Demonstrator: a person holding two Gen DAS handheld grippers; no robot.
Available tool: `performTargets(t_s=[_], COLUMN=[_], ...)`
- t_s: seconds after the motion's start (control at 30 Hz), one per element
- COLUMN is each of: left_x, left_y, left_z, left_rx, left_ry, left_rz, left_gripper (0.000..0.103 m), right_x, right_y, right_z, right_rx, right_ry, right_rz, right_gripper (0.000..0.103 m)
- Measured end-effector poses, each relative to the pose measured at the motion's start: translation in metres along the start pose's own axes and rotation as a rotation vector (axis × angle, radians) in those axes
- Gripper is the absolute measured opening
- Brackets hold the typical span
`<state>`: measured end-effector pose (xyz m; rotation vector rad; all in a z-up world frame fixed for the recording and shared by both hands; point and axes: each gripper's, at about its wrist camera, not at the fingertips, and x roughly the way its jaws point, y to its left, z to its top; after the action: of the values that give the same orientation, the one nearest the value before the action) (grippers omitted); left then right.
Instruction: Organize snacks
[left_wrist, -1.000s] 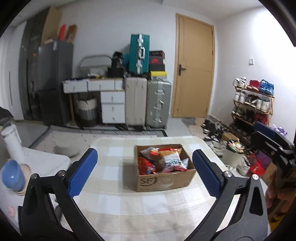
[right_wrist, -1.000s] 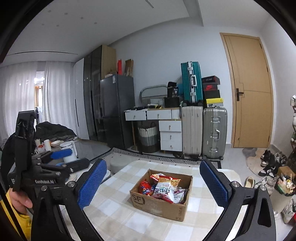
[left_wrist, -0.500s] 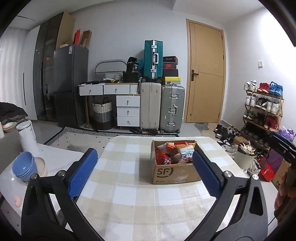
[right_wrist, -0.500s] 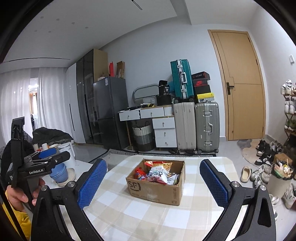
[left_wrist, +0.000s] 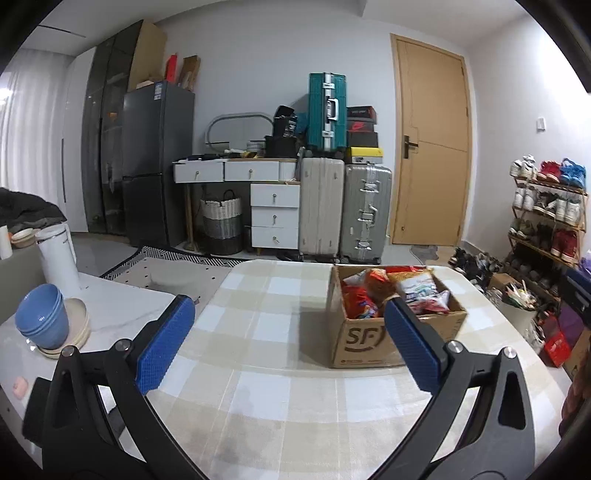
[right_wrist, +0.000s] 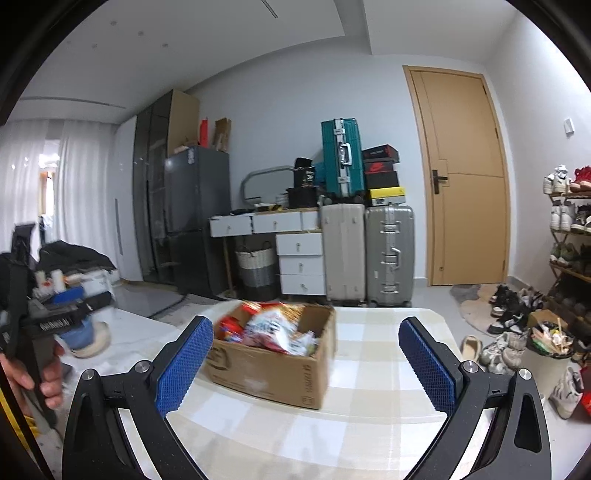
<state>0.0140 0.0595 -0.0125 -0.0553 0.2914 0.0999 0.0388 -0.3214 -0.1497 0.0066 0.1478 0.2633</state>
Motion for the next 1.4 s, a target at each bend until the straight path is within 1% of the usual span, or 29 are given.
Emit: performTargets(t_s=[0.03,0.07,0.17,0.27,0.37,0.5,0.67,0.73,0.77,0.83,0.9,0.93,0.97,1.0,1.07,1.13,1.17,1.2,1.33,1.37,1.4], left_x=[0.008,0.016,0.046,0.076,0.104,0.130,0.157,0.158,0.166,0.165,0.172,0.171,0.180,0.178,0.190,0.190,0.196,0.191,0.194,0.200,0.190], left_y=[-0.001,-0.002,-0.004,-0.006,-0.010,-0.018,-0.024,-0.024,-0.024,-0.024,-0.023,-0.023,-0.024,-0.022,-0.022,-0.021,-0.022,-0.021,-0.022,-0.023,-0.020], left_z=[-0.007,-0.010,-0.024,-0.039,-0.055,-0.076,-0.094,-0.098,-0.103,-0.103,-0.110,-0.110,-0.115,-0.113,-0.119,-0.116,-0.120,-0.118,-0.121,-0.125,-0.119], left_rx=[0.005,0.010,-0.002,0.008,0.011,0.034,0.040,0.045,0.038,0.039,0.039,0.040,0.041,0.040,0.043,0.048,0.050,0.051,0.052,0.052,0.052], left_ry=[-0.026,-0.033,-0.025,-0.014,0.001,-0.007,-0.035,-0.033,-0.032,-0.034,-0.036,-0.031,-0.020,-0.014,0.004,0.002,-0.001,-0.004,0.002,0.002,0.000], left_rz=[0.018,0.026,-0.008,-0.015,-0.037,-0.049,-0.066,-0.049,-0.054,-0.053,-0.055,-0.052,-0.046,-0.044,-0.043,-0.044,-0.045,-0.045,-0.045,-0.044,-0.045], left_gripper=[0.102,0.102,0.102,0.102,0.102,0.102,0.102,0.102,0.102,0.102,0.102,0.102,0.102,0.102,0.102,0.102,0.102,0.102,0.102,0.102,0.102], right_x=[0.008,0.016,0.038,0.052,0.060,0.064,0.071,0.070,0.072,0.068,0.067,0.068,0.068,0.066,0.065,0.063,0.064,0.064,0.065,0.065,0.066], right_y=[-0.002,-0.004,-0.011,-0.014,-0.012,-0.007,-0.010,-0.011,-0.012,-0.011,-0.012,-0.013,-0.014,-0.016,-0.019,-0.020,-0.021,-0.021,-0.022,-0.023,-0.023], right_z=[-0.008,-0.015,-0.035,-0.047,-0.057,-0.067,-0.069,-0.070,-0.071,-0.070,-0.071,-0.071,-0.071,-0.072,-0.072,-0.071,-0.072,-0.072,-0.071,-0.071,-0.071], right_rx=[-0.006,-0.006,0.001,-0.002,-0.021,-0.068,-0.056,-0.045,-0.040,-0.036,-0.030,-0.027,-0.023,-0.018,-0.004,0.005,0.010,0.012,0.015,0.015,0.015], right_ry=[0.006,0.011,0.015,-0.007,-0.031,-0.050,-0.039,-0.037,-0.036,-0.041,-0.041,-0.041,-0.043,-0.045,-0.050,-0.052,-0.051,-0.049,-0.045,-0.047,-0.048], right_rz=[-0.016,-0.023,-0.038,-0.050,-0.053,-0.062,-0.059,-0.066,-0.069,-0.072,-0.068,-0.067,-0.067,-0.069,-0.073,-0.074,-0.074,-0.072,-0.074,-0.074,-0.073], right_gripper=[0.102,0.102,0.102,0.102,0.102,0.102,0.102,0.102,0.102,0.102,0.102,0.102,0.102,0.102,0.102,0.102,0.102,0.102,0.102,0.102,0.102])
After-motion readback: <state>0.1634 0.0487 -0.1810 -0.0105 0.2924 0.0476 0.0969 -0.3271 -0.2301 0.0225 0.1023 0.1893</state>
